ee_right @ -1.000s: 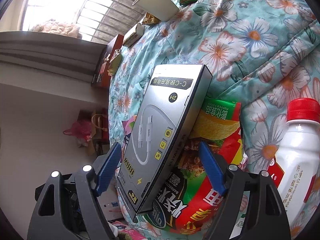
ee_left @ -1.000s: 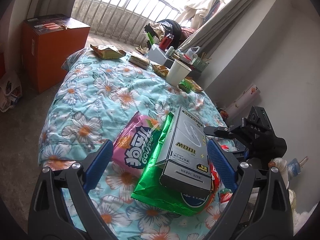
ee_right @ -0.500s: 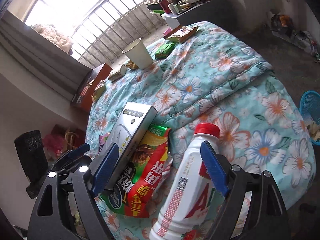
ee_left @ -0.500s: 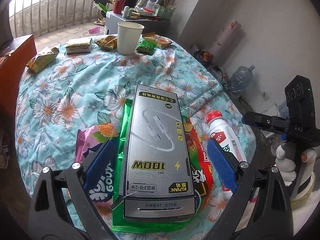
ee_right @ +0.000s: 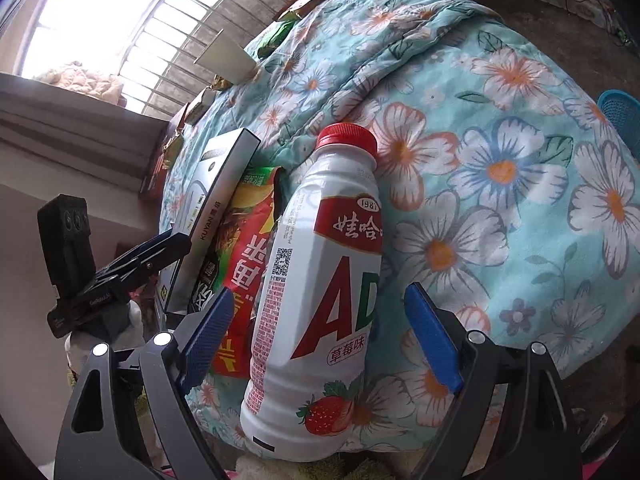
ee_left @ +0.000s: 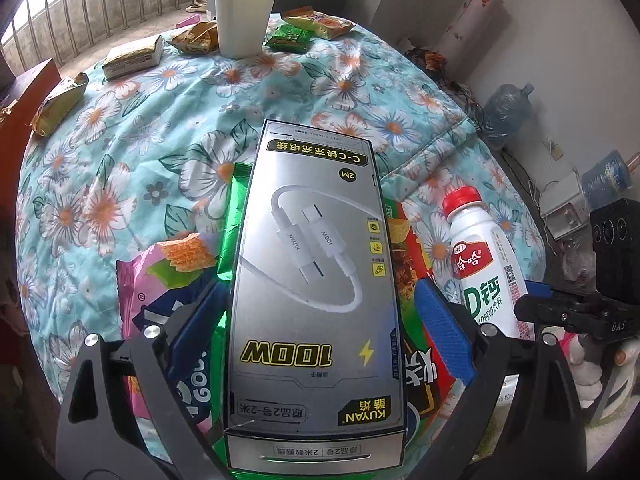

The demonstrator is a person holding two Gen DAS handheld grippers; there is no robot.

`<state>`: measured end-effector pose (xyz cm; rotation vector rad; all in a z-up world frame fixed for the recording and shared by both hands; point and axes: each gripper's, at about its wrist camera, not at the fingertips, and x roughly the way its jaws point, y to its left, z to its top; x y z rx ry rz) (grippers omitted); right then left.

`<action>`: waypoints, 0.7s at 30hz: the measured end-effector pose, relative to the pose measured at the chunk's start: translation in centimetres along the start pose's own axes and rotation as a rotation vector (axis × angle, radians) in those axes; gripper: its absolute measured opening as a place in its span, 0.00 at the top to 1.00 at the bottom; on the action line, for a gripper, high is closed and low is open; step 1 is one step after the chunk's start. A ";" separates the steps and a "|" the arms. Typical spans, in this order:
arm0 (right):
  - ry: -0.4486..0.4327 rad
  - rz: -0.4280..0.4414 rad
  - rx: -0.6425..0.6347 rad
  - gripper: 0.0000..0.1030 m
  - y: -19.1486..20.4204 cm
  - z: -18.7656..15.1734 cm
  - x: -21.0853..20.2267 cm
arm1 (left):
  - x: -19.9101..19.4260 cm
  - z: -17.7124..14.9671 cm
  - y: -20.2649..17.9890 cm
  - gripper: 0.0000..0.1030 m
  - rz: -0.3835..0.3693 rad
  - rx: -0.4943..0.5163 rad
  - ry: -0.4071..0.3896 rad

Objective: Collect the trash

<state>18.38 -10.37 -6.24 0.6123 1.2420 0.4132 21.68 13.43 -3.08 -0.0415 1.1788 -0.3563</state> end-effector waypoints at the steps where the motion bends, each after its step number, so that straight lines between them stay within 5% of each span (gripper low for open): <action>1: 0.004 0.008 0.003 0.18 0.0 0.0 0.2 | 0.3 0.0 0.1 0.12 0.013 -0.007 0.008; 11: 0.033 0.131 0.055 0.18 -2.0 -0.4 1.0 | 1.5 0.7 0.7 0.12 0.125 -0.028 0.044; 16: 0.045 0.152 0.046 0.33 -2.1 -0.6 1.2 | 0.9 0.9 0.7 0.18 0.129 -0.037 0.023; 21: 0.047 0.209 0.064 0.36 -3.3 -0.6 0.9 | 0.6 1.0 0.3 0.20 0.147 -0.047 0.011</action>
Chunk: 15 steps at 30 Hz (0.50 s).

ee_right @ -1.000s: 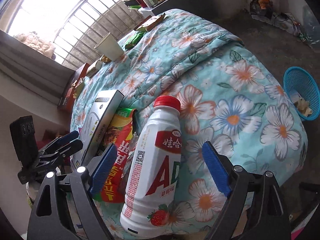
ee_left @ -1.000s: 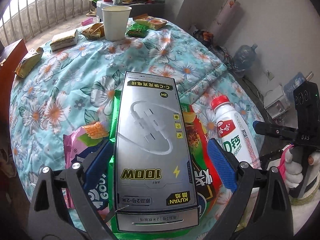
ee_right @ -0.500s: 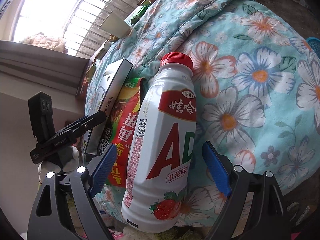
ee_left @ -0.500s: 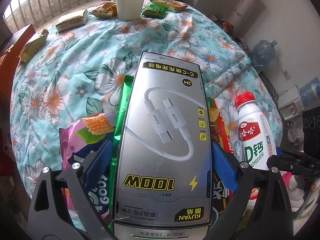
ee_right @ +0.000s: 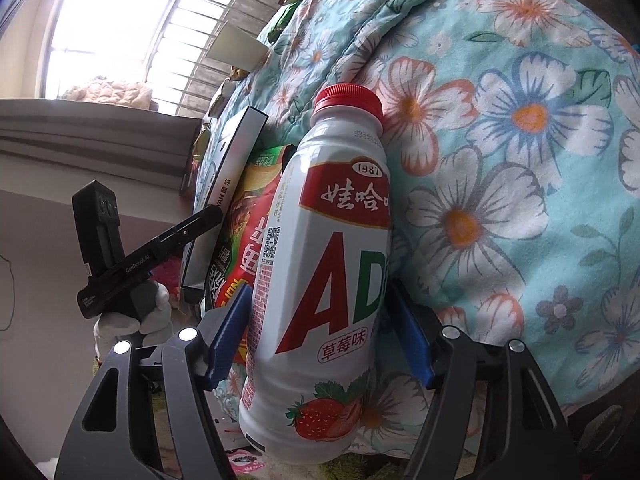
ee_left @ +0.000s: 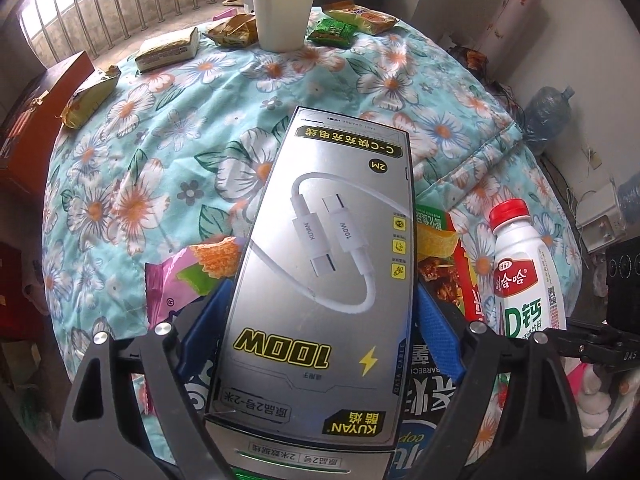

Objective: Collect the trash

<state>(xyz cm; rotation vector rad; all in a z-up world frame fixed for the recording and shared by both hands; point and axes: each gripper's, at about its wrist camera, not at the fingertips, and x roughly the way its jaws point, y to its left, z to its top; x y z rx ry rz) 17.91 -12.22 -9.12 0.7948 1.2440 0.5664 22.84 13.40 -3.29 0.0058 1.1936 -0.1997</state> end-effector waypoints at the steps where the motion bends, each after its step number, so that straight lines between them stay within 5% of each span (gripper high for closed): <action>1: -0.002 0.010 0.000 0.36 -0.3 0.2 -0.3 | -0.2 0.1 -0.1 0.20 -0.002 -0.003 -0.005; 9: -0.101 0.036 -0.027 0.37 -2.6 1.4 -4.8 | -3.6 -0.4 -3.6 0.20 -0.133 -0.016 -0.049; 15: -0.180 -0.070 -0.080 0.37 -3.7 1.7 -8.4 | -3.5 -2.0 -9.2 0.20 -0.231 0.021 -0.045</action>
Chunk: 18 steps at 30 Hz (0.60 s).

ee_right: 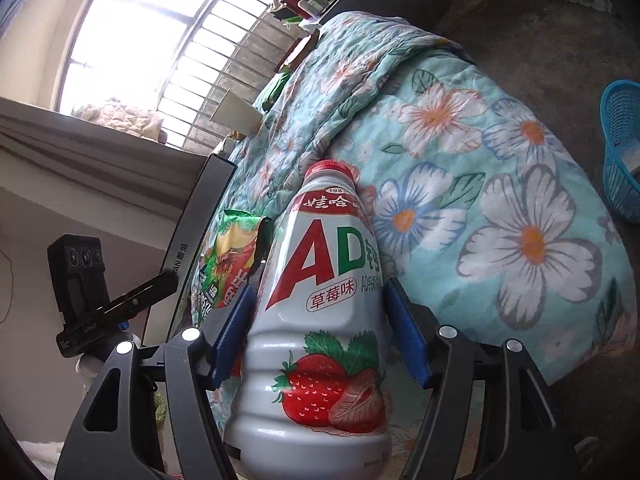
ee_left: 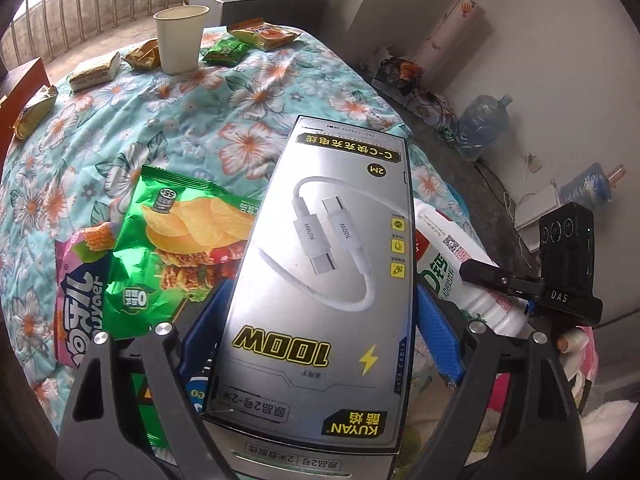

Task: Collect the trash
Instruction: 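Lift the charger box with the left tool while the right tool lifts the AD bottle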

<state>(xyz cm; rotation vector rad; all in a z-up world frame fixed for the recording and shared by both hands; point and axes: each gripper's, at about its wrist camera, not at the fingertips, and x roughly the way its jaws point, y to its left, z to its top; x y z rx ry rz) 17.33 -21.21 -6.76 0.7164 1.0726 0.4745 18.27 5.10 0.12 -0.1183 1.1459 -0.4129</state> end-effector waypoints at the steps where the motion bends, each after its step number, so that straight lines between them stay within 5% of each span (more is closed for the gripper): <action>1: -0.011 -0.021 -0.011 0.37 -0.2 0.0 -0.5 | 0.4 -0.3 -0.7 0.20 -0.003 0.000 -0.002; 9: 0.003 -0.085 -0.038 0.37 -1.1 -0.5 -1.7 | 3.8 -3.8 -4.9 0.20 0.099 0.036 0.000; 18: 0.040 -0.083 -0.049 0.37 -1.3 -0.3 -1.5 | 4.9 -5.2 -5.2 0.14 0.155 0.028 0.018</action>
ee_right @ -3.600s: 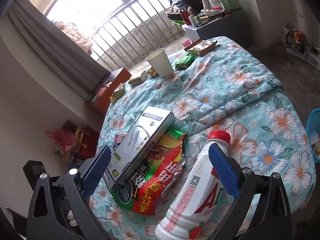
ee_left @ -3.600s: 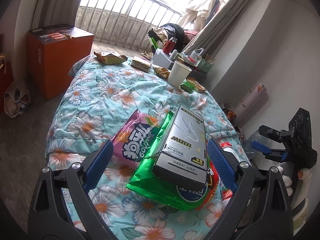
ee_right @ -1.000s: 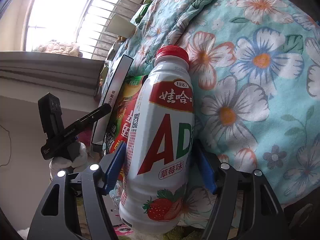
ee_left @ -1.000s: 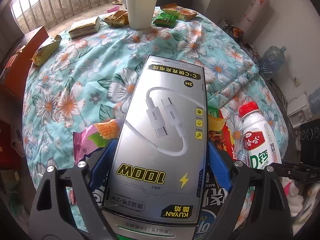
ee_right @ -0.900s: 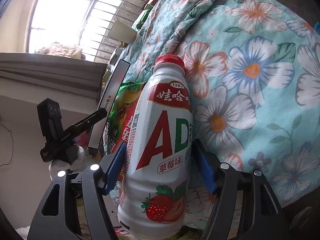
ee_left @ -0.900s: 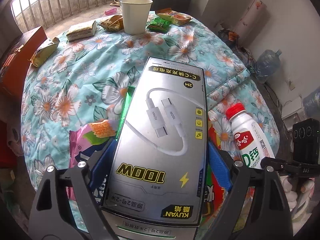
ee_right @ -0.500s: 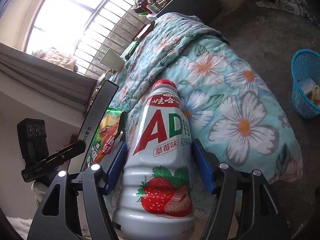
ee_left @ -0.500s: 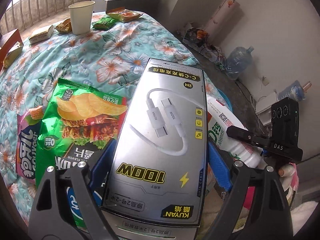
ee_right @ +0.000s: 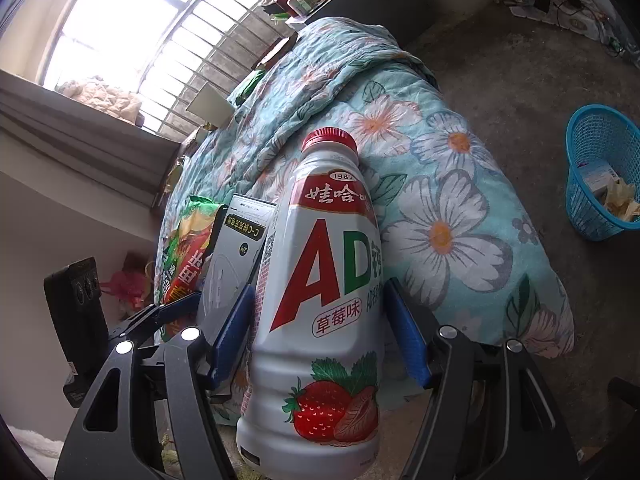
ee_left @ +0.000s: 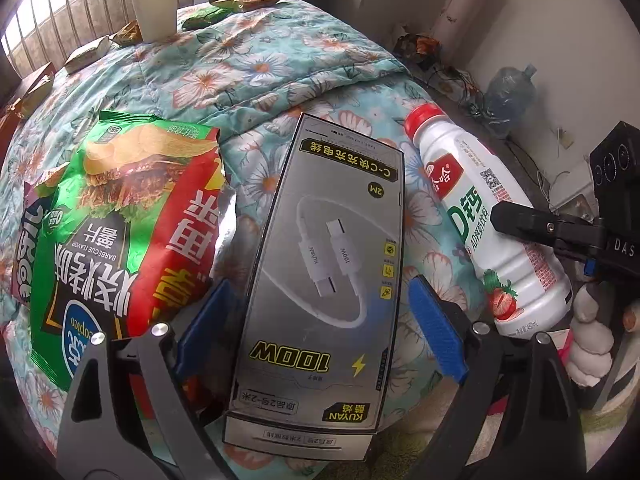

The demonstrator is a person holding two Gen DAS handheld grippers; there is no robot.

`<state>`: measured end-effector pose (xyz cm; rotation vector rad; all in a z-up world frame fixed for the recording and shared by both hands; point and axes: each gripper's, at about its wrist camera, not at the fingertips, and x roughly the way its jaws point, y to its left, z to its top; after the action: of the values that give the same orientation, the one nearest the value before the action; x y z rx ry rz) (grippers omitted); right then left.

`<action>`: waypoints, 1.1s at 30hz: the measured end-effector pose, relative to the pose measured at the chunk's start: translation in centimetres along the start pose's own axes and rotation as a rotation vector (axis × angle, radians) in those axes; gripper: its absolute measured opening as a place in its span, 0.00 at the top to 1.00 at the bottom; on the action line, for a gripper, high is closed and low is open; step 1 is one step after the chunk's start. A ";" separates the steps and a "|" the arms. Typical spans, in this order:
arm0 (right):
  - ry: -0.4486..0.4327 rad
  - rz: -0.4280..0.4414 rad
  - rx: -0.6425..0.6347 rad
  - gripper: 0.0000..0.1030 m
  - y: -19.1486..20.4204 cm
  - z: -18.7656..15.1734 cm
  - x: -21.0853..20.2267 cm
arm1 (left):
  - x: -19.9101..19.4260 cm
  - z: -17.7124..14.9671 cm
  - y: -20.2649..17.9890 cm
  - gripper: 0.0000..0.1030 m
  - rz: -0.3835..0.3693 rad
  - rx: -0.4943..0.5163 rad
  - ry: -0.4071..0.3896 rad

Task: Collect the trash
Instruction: 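Lift the charger box with the left tool while the right tool lifts the AD bottle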

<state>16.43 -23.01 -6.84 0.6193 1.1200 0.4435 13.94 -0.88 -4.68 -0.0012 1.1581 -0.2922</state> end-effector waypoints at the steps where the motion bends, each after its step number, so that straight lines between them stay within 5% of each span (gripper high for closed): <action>1: 0.004 0.003 0.001 0.37 0.0 0.2 0.2 | -0.2 0.1 0.0 0.14 -0.001 -0.002 -0.006; 17: 0.046 0.044 0.051 0.37 -0.2 2.1 2.2 | 1.8 0.8 -1.7 0.13 0.038 0.075 -0.003; 25: -0.040 -0.033 0.049 0.38 -1.0 0.9 -0.6 | 2.5 1.6 -2.7 0.21 0.060 0.095 -0.030; 33: -0.015 -0.076 0.028 0.37 -0.9 0.6 -0.9 | 2.9 2.0 -3.2 0.17 0.043 0.063 -0.023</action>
<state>16.68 -24.45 -6.61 0.6018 1.1326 0.3582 16.07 -4.93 -6.05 0.0758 1.1241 -0.2900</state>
